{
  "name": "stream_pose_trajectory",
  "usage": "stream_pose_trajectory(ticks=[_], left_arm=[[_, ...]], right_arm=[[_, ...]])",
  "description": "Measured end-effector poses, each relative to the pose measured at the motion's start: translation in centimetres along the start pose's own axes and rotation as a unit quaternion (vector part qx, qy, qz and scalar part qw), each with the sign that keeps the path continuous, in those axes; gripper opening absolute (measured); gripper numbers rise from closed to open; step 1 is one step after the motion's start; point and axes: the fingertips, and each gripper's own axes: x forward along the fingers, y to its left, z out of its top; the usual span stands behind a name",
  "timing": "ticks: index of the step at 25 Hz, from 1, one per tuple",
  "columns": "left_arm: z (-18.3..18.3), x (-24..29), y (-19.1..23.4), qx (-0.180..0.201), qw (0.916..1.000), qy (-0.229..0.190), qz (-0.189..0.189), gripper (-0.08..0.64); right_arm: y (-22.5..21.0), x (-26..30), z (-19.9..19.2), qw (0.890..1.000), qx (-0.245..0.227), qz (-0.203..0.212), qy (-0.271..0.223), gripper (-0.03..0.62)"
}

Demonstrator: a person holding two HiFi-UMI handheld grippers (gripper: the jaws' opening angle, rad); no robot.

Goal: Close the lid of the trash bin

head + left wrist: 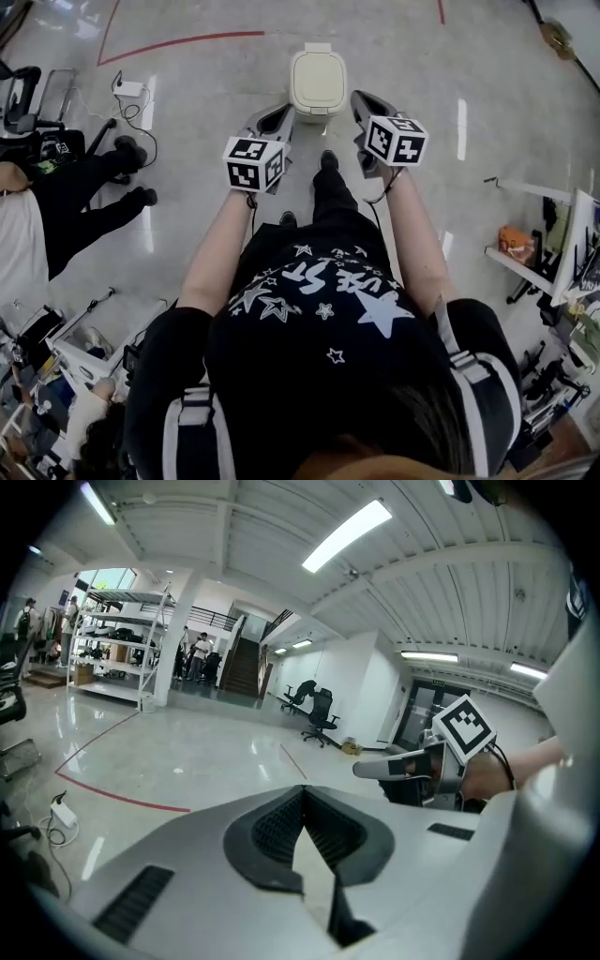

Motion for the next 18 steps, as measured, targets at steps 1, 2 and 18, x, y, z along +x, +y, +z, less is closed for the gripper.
stream_pose_trajectory(ticks=[1, 2, 18], left_arm=[[-0.1, -0.9, -0.1, 0.0, 1.0, -0.002, -0.001, 0.011], [-0.1, -1.8, -0.1, 0.001, 1.0, -0.006, -0.003, 0.011], [2.9, -9.0, -4.7, 0.036, 0.9943, -0.074, -0.068, 0.011]], right_arm=[[0.7, -0.6, -0.3, 1.0, 0.003, -0.002, -0.007, 0.006], [1.3, -1.1, -0.5, 1.0, 0.005, -0.004, -0.013, 0.006], [9.3, -9.0, -2.2, 0.997, -0.048, -0.028, -0.061, 0.006]])
